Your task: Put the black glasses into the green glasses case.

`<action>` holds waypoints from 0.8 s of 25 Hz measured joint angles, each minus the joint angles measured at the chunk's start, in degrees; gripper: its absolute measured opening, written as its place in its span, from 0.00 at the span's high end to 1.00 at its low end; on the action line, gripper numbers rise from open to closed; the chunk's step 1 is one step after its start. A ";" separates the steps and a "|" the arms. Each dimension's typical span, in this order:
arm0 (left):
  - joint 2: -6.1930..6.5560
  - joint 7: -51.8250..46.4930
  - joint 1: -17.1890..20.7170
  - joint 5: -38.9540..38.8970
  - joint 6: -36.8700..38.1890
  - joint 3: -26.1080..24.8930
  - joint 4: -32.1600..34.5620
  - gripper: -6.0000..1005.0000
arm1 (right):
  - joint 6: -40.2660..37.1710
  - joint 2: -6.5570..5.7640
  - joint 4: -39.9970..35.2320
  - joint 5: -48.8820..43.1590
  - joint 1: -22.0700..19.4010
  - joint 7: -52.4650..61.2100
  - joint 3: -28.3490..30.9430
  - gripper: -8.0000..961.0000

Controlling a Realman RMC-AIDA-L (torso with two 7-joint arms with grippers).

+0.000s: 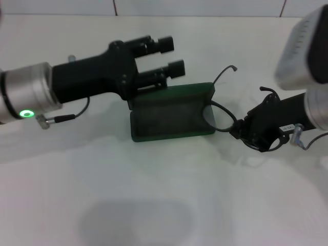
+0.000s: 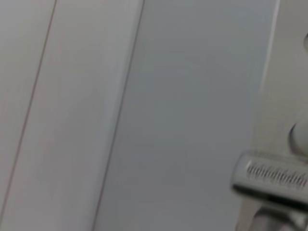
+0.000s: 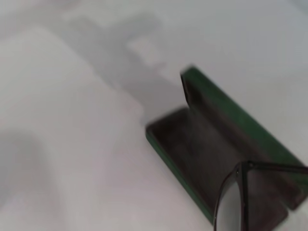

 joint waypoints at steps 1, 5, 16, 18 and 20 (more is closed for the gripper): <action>0.01 -0.41 0.02 -0.24 1.48 -0.74 -0.03 0.35 | 0.51 0.02 -0.14 2.21 -1.14 -3.10 0.93 0.87; 0.01 -2.50 -0.04 -1.97 5.13 -1.43 -0.06 0.35 | 0.92 0.15 1.08 12.76 -5.37 -17.63 4.17 0.87; -1.41 -4.34 -1.17 -5.44 6.52 -1.51 -4.52 0.35 | -5.93 -0.22 24.94 41.95 -9.41 -65.09 15.11 0.87; -1.73 -5.26 -1.44 -5.45 6.48 -1.43 -5.44 0.35 | -7.50 -0.24 31.56 46.20 -8.75 -73.68 16.95 0.87; -1.87 -6.79 -1.91 -4.92 6.45 -1.18 -6.16 0.35 | -8.45 -0.30 36.84 49.20 -7.93 -79.90 18.05 0.87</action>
